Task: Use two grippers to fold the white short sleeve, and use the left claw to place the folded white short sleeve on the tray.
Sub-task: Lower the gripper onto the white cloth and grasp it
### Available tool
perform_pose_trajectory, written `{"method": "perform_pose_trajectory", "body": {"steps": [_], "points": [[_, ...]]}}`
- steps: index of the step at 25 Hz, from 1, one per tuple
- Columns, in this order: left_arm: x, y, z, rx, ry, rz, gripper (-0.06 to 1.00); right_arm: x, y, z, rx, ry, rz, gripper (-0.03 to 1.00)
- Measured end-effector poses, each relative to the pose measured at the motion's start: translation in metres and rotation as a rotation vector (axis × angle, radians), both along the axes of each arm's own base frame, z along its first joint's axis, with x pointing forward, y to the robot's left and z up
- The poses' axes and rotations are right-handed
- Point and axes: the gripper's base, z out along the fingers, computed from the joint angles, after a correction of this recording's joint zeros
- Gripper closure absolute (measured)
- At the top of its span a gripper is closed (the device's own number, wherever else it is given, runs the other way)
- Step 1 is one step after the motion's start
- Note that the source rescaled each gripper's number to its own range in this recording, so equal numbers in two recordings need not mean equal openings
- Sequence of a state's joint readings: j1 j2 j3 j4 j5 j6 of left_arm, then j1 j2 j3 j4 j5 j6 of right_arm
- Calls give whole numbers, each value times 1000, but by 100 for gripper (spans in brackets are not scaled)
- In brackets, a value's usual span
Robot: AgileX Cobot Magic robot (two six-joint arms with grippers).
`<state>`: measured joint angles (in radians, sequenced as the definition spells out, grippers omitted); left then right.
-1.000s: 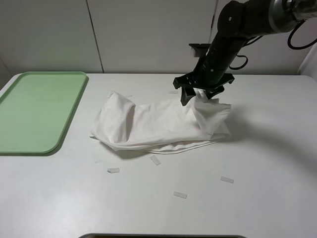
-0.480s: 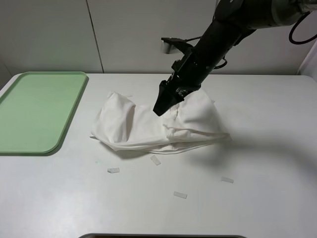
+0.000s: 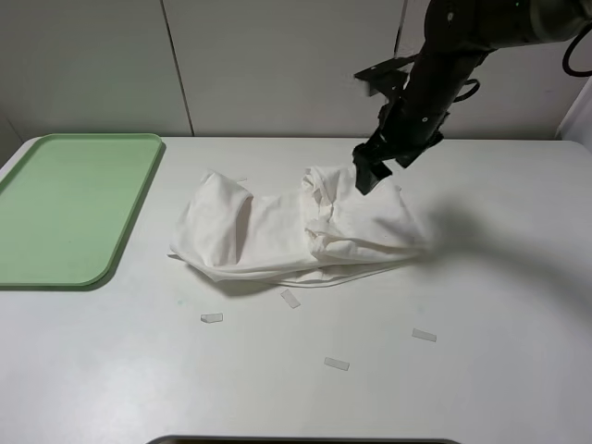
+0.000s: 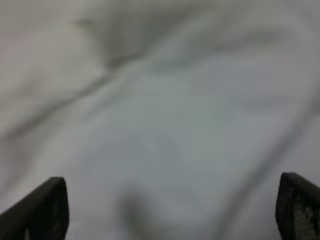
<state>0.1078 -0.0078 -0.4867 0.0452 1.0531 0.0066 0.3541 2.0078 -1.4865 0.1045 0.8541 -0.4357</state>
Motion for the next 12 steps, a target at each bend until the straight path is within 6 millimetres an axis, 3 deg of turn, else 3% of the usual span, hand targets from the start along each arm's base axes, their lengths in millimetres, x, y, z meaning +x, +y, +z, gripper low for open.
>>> {"method": "perform_pose_trajectory", "body": {"steps": [4,6,7,12], "points": [[0,0,0,0,0,0,-2,8,-20,10,-35,-64,-123,7],[0,0,0,0,0,0,-2,10,-39,30,-36,-116,-217,7],[0,0,0,0,0,0,-2,10,-39,30,-36,-116,-217,7],[0,0,0,0,0,0,-2,-1,-73,75,-7,-205,-315,4]]}}
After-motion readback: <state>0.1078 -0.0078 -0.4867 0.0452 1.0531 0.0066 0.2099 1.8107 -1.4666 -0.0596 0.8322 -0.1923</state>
